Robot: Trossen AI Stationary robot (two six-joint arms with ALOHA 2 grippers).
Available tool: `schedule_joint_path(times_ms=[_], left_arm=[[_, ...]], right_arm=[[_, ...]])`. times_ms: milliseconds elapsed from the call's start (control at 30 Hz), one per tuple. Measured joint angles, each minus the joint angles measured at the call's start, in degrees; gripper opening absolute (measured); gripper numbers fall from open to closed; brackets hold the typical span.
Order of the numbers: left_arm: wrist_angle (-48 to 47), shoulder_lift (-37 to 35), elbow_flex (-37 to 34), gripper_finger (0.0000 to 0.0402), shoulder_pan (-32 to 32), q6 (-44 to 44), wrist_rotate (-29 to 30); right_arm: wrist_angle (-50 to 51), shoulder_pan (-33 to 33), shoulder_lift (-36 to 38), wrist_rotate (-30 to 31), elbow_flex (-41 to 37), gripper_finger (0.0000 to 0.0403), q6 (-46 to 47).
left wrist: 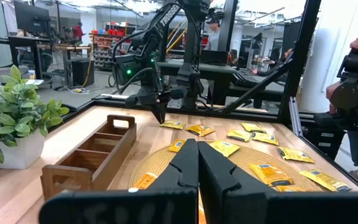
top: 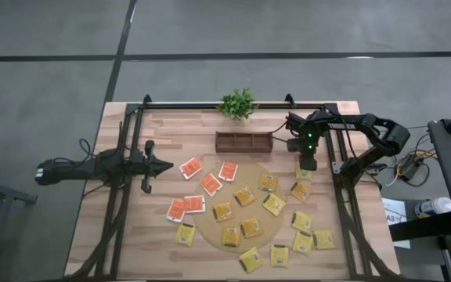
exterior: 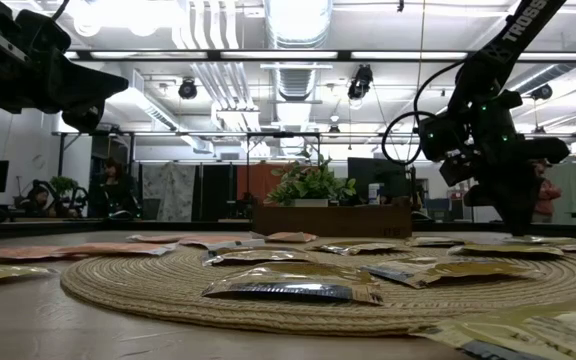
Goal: Pick & Place Tea
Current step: Put the yellow tea bag into the right section of the wooden organizer
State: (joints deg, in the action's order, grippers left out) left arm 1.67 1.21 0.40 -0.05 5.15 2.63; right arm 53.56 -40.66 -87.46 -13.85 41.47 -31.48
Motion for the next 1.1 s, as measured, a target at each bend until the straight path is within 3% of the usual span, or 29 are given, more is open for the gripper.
schedule_joint_path(times_ms=[433, 767, 1100], left_arm=[[0.0, 0.0, 0.02, 0.0, 0.01, -0.02, 0.0], [0.0, 0.0, 0.01, 0.0, 0.0, 0.0, 0.0], [0.0, 0.0, 0.01, 0.0, 0.0, -0.02, 0.0]], right_arm=[[0.1, 0.0, 1.93, 1.82, 2.55, 0.0048, -0.25], [6.6, -1.66, 2.12, 1.4, 8.6, 0.0169, 1.05], [4.46, -0.92, 2.1, 0.03, 4.68, 0.0247, 0.63]])
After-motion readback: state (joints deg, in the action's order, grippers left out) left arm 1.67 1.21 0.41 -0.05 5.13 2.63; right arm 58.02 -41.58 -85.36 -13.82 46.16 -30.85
